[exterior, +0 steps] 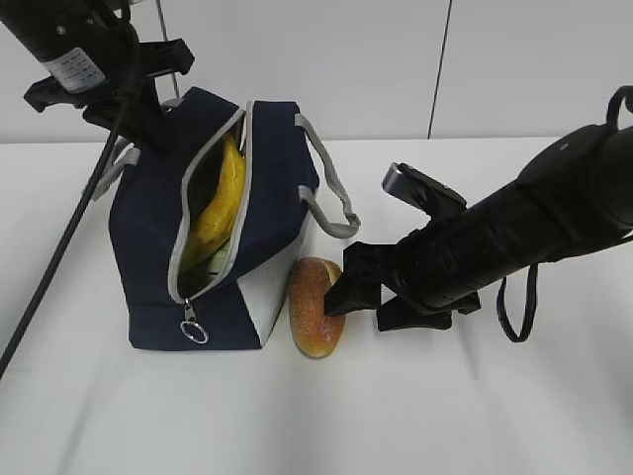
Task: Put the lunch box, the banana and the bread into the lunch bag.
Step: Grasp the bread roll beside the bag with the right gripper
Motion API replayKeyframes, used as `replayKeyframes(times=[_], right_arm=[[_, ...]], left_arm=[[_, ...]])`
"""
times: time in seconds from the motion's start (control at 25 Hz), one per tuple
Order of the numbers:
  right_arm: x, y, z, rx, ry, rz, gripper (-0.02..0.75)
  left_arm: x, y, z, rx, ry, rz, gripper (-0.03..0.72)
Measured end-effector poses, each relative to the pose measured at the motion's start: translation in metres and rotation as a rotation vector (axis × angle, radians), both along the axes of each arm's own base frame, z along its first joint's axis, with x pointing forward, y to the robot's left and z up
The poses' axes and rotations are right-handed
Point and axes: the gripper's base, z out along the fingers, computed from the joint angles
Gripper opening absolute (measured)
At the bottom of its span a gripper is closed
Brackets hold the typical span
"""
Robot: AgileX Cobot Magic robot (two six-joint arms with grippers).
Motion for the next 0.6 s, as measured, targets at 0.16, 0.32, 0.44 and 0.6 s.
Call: replayKeyframes(times=[0.16,0.32,0.44,0.6], right_arm=[[0.004,-0.002,-0.002,-0.039,-0.063,0.012,0.627],[0.011,-0.001,0.003,-0.050,-0.121,0.023,0.661],[0.019,0.002,0.011,-0.045,-0.166,0.047,0.663],[0.029,0.007,0.007,-0.031,-0.164,0.072,0.661]], left_arm=[[0.000,0.000,0.000,0.000,0.000,0.000,0.000],[0.000,0.000,0.000,0.000,0.000,0.000,0.000],[0.000,0.000,0.000,0.000,0.000,0.000,0.000],[0.000,0.000,0.000,0.000,0.000,0.000,0.000]])
